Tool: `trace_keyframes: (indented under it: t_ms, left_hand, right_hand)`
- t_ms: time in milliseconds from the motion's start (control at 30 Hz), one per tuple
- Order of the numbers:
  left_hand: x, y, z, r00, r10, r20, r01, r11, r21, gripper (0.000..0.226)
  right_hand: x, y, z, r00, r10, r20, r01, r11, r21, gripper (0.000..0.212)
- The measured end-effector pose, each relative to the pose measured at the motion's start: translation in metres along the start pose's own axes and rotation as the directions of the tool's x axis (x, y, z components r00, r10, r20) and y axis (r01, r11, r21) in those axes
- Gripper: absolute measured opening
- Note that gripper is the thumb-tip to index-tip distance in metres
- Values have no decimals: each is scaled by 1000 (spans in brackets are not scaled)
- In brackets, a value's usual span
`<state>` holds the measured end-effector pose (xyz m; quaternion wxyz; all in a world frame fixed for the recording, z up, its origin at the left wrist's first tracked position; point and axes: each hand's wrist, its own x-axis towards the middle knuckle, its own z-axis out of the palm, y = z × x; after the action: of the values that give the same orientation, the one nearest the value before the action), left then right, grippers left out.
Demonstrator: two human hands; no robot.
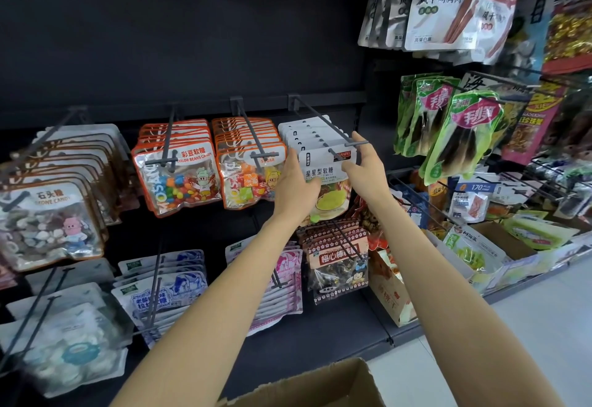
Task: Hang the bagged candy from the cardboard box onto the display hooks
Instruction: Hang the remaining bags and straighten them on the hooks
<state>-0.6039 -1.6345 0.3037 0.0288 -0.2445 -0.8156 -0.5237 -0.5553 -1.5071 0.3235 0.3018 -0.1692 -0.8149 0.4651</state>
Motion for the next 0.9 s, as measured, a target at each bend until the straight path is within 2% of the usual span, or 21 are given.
trace_keyframes:
  t_ms: [200,367,500,600,667,733,800,900]
  left_hand:
    - [-6,5,-3,999,46,17,-46,999,21,77]
    - [-24,21,-15,993,115,28,-116,993,26,74]
    - [-56,23,-31,961,276,7,-275,955,114,56]
    - [-84,4,-59,855,519,1,-494,812,311,27]
    - [-91,-19,-83,772,633,-67,-545,712,443,21]
    - [-87,-34,-108,759,625,-181,-489,731,476,19]
    - [-75,-33,-125,797,558,-232,-410,781,472,22]
    - [-53,-18,-127,911,399,-110,-290,805,518,49]
  right_hand:
    - [-5,-1,-6,1000,-14,-18,14,1000,-15,63]
    - [-21,-7,-23,990,-96,-100,93,995,-36,59]
    - [-39,-24,-43,917,-247,-313,242,969,-53,51]
    - [-50,-53,-53,821,-422,-384,421,902,-91,41]
    - [-53,-77,-51,780,-530,-332,522,844,-121,36]
    - [-49,-98,-40,752,-613,-240,590,790,-168,34]
    - [-34,-105,-20,745,-660,-96,619,738,-269,33]
    - [-11,-92,15,770,-591,239,615,589,-525,34]
